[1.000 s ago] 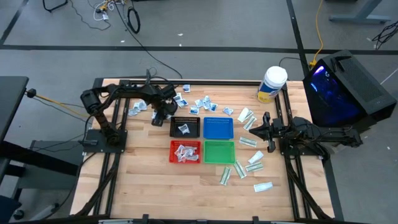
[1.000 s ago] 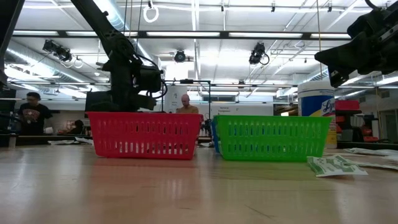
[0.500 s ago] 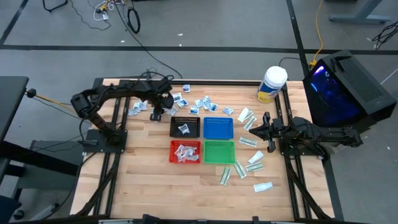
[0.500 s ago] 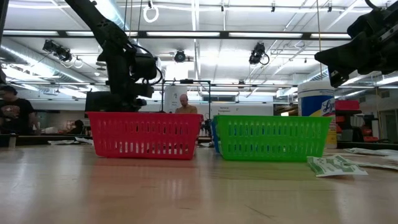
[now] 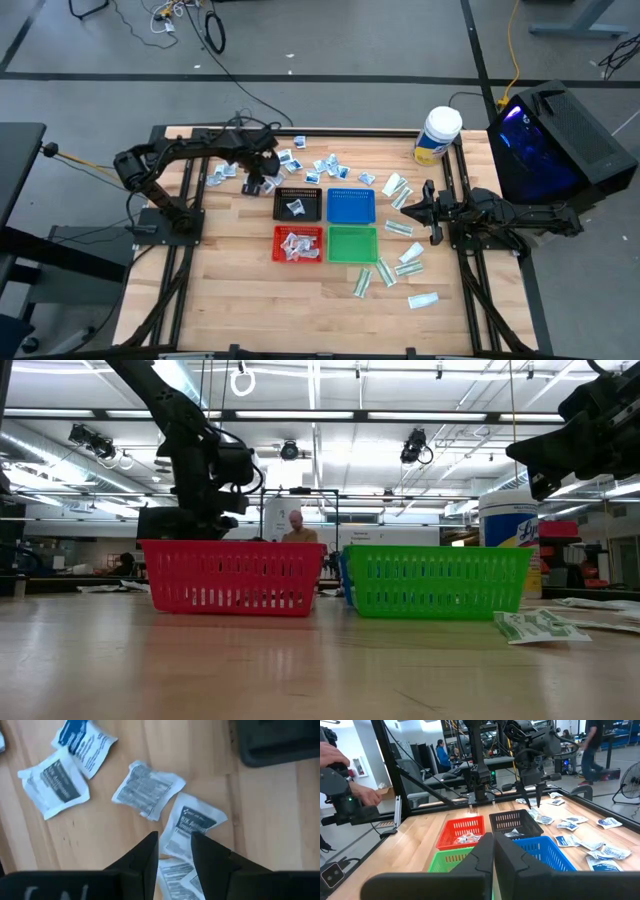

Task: Pick & Place First Aid Supplies
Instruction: Put the gray towelette pack into the black bin

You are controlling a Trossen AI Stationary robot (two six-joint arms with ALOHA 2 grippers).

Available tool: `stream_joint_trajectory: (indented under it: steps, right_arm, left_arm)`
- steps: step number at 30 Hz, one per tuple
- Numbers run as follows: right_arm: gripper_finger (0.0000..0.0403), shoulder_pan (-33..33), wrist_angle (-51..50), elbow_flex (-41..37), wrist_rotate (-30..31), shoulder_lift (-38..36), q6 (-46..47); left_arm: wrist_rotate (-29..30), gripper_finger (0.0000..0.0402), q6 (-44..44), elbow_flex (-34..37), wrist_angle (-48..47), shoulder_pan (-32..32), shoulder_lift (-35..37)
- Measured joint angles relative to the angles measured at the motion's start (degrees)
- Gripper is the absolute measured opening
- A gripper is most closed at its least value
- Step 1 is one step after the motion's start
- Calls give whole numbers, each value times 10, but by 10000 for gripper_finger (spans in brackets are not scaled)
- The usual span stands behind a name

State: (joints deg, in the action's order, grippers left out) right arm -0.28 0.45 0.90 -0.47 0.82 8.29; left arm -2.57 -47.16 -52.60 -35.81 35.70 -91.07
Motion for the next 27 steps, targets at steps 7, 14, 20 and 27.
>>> stream_joint_trajectory:
  steps: [7, 14, 20, 27]
  right_arm:
    - [18, 0, 0, 0, 0, 0, 0]
    - [18, 0, 0, 0, 0, 0, 0]
    - [18, 0, 0, 0, 0, 0, 0]
    - [18, 0, 0, 0, 0, 0, 0]
  left_arm:
    - [-5, 125, 0, 5, -1, 0, 0]
    - [-36, 191, -34, 5, 2, 0, 0]
    - [-37, 251, -45, 5, 3, 6, -3]
    - [-36, 259, -45, 5, 3, 12, -41]
